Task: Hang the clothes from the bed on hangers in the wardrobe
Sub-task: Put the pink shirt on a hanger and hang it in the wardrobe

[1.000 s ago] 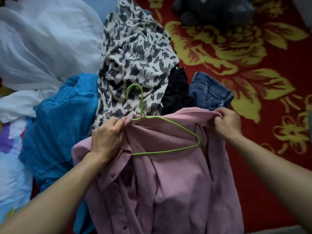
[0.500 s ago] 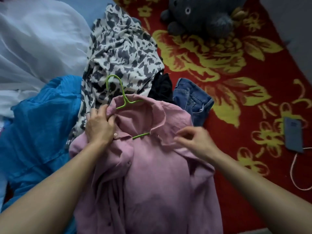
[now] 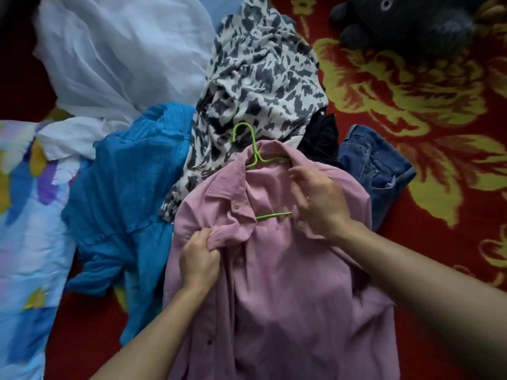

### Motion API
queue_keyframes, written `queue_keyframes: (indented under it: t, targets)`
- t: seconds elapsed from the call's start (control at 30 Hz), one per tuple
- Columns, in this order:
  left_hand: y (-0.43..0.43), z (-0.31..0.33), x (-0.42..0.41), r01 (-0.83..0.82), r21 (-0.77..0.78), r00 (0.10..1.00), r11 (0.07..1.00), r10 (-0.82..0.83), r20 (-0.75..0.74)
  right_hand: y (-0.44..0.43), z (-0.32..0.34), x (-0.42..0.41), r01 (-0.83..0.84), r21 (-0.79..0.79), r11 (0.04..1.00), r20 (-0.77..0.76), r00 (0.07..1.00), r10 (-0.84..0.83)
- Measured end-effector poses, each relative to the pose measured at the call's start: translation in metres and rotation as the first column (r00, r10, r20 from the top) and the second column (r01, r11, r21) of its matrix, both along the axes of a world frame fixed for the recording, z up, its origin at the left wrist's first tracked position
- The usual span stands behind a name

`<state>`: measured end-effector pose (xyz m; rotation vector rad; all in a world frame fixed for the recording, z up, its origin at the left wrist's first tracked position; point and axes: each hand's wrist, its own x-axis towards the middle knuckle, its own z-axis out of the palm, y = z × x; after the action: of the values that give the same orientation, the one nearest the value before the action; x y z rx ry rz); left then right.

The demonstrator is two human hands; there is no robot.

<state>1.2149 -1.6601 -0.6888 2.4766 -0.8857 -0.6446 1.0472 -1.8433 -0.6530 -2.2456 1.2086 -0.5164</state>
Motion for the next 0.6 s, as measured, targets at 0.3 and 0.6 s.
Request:
queue_keyframes:
  t: [0.3,0.6]
  targets:
    - [-0.004,0.018,-0.002,0.348,0.008,0.863,0.938,-0.317,-0.393,-0.064,-0.032,0.094,-0.164,0.088,0.983,-0.502,0.845,0.186]
    - [-0.086,0.039,0.053,0.231,-0.136,0.951,0.963,-0.194,0.241,-0.076,0.018,0.071,-0.163,-0.082,0.983,-0.285,0.949,0.134]
